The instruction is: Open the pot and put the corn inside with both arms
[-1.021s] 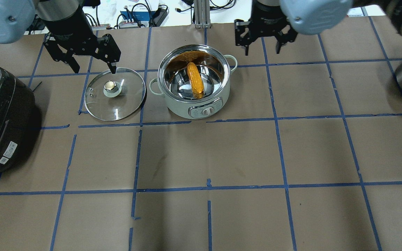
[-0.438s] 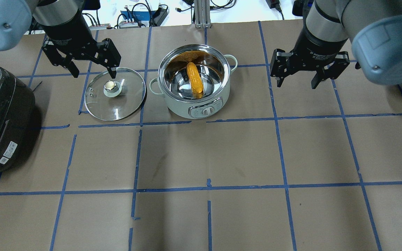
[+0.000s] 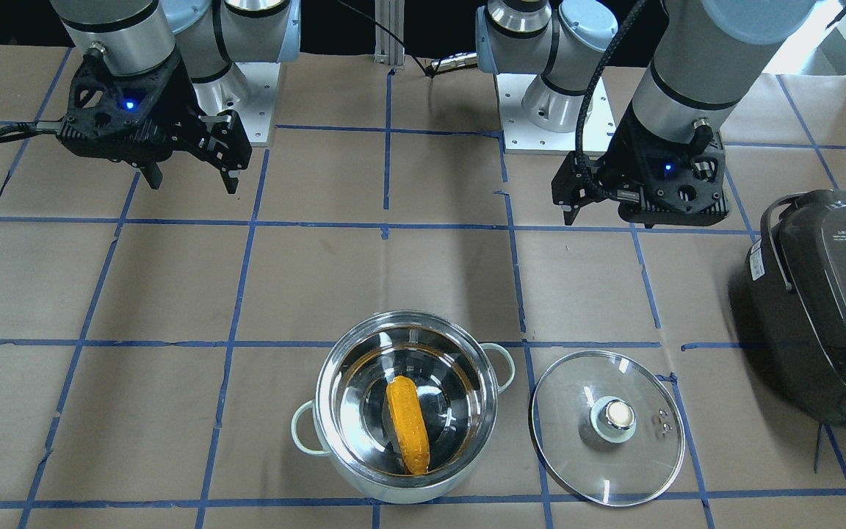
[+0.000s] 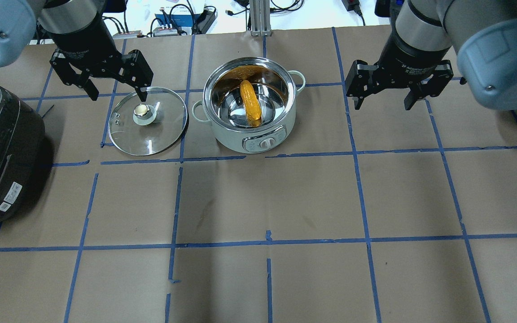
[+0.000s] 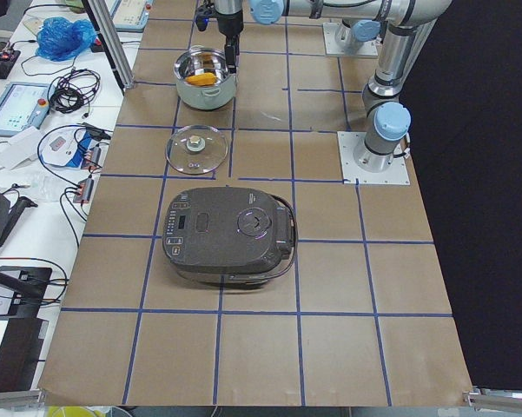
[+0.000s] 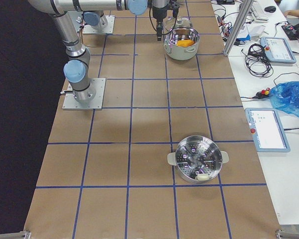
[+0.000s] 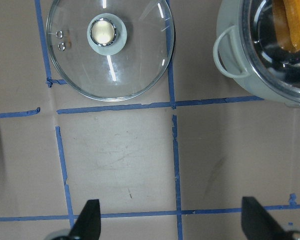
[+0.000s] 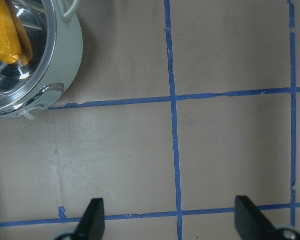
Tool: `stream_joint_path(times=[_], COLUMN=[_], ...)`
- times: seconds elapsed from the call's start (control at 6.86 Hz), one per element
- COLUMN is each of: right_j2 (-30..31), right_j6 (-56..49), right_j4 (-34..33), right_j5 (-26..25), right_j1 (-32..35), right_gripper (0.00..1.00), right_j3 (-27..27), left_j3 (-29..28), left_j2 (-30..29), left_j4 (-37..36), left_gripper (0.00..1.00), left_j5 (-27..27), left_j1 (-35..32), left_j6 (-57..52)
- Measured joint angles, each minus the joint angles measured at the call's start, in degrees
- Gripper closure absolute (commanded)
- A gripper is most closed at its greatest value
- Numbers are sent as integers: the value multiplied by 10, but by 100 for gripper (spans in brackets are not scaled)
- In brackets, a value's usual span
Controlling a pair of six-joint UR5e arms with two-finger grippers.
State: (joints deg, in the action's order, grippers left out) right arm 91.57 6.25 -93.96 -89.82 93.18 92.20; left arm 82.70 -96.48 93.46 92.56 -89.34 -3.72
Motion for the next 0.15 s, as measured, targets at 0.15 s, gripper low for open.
stream_joint_path(times=[0.15], right_j2=[0], right_j6=[-3], right_j4=[0], right_j5=[0], right_j1=[0], right_gripper=[0], right_j3=[-1], left_j3=[0], left_j2=[0], left_j4=[0], left_gripper=[0], left_j5=[0], left_j1=[1], left_j6=[-1])
